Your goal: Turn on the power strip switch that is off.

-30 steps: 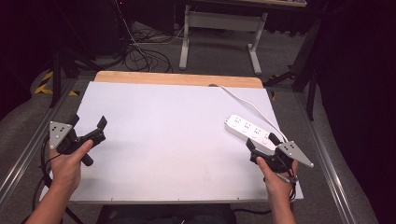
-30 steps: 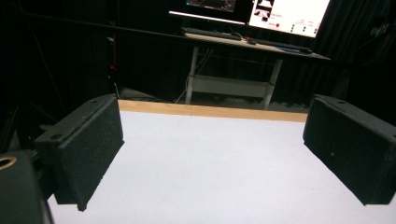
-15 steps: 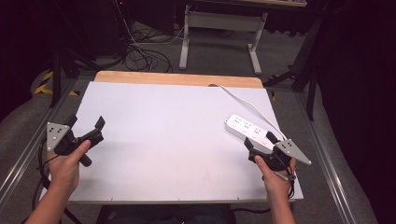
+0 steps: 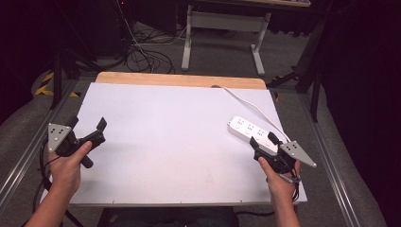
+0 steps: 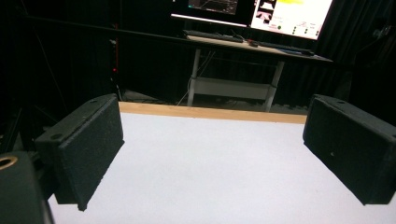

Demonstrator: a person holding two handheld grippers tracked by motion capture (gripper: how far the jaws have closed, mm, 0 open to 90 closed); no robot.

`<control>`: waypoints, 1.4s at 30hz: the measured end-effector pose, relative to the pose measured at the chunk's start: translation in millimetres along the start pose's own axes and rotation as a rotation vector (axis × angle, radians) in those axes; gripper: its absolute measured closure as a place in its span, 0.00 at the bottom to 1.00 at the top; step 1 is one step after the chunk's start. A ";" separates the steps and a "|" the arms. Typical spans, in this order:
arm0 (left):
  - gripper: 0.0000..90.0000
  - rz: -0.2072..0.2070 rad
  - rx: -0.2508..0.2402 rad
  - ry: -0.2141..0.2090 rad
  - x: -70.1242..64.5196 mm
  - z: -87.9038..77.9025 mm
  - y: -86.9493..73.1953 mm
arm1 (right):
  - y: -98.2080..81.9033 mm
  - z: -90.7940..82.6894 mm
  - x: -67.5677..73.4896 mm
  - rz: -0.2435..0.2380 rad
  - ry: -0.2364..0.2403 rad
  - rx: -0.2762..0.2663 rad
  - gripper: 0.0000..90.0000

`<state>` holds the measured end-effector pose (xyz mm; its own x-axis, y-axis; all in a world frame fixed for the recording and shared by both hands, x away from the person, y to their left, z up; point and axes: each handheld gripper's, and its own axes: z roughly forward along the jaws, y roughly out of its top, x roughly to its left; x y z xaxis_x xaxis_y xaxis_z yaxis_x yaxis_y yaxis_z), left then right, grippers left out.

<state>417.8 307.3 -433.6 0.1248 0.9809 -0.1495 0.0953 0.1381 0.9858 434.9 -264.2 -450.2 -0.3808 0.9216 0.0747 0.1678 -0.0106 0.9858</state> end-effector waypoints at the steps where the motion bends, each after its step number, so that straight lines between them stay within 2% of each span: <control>1: 0.06 -0.002 0.000 -0.001 -0.3 0.2 -0.1 | 0.1 -0.2 -0.1 -0.002 0.003 -0.001 0.34; 3: 0.06 0.004 0.001 -0.003 -0.5 0.3 -0.1 | 0.1 -0.6 -0.3 -0.003 0.003 -0.001 0.35; 6: 0.06 0.005 0.000 -0.001 -0.6 0.0 0.1 | 0.5 -2.6 -1.0 -0.003 0.008 -0.002 0.45; 7: 0.06 0.005 -0.001 0.000 -0.4 0.0 0.1 | 0.5 -2.6 -1.0 -0.003 0.008 -0.002 0.45; 8: 0.06 0.002 -0.003 0.000 -0.4 0.1 0.2 | 0.7 -3.6 -0.8 -0.010 0.014 -0.002 0.52; 11: 0.06 0.000 -0.004 -0.001 -0.6 0.5 0.2 | 1.1 -4.4 0.2 -0.038 0.028 0.003 0.63; 12: 0.06 0.000 -0.002 -0.004 -0.8 0.8 0.1 | 1.1 -4.4 0.2 -0.038 0.028 0.003 0.63; 15: 0.06 0.009 0.003 -0.009 -1.1 1.3 -0.1 | 2.4 -4.8 2.6 -0.082 0.038 0.009 0.76; 16: 0.06 0.011 0.003 -0.010 -1.5 1.4 -0.2 | 2.4 -4.8 2.6 -0.082 0.038 0.009 0.76; 19: 0.06 0.014 0.000 -0.009 -2.9 1.3 -0.4 | 3.4 -6.0 3.7 -0.089 0.049 0.014 0.84; 20: 0.06 0.018 0.001 -0.011 -3.2 1.3 -0.4 | 4.1 -6.7 3.5 -0.096 0.049 0.012 0.91; 22: 0.06 0.027 0.005 -0.013 -3.4 1.3 -0.5 | 4.6 -7.2 3.0 -0.103 0.044 0.011 0.94; 23: 0.06 0.028 0.005 -0.014 -3.4 1.3 -0.5 | 5.8 -8.5 1.6 -0.098 0.032 0.008 0.99; 29: 0.06 0.027 0.006 -0.010 -2.0 0.9 -0.7 | 9.9 -10.8 -2.2 -0.052 0.021 0.018 1.00; 33: 0.06 0.034 0.007 -0.008 -1.5 0.3 -0.8 | 12.7 -9.9 -3.8 -0.039 0.017 0.034 1.00; 37: 0.06 0.041 0.010 -0.007 -1.3 -0.2 -1.0 | 17.0 -6.2 -5.1 -0.025 0.012 0.045 1.00; 39: 0.06 0.046 0.011 -0.008 -1.1 -0.4 -1.0 | 21.5 -1.8 -5.4 -0.018 0.004 0.075 1.00; 42: 0.06 0.051 0.009 -0.011 -1.0 -0.5 -1.0 | 25.4 1.5 -5.6 -0.009 0.004 0.086 1.00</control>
<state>417.1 306.2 -434.4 0.1402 0.9851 -0.1000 0.0974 0.0868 0.9915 442.6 -269.0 -425.8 -0.3859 0.9201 0.0670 0.2419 0.0308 0.9698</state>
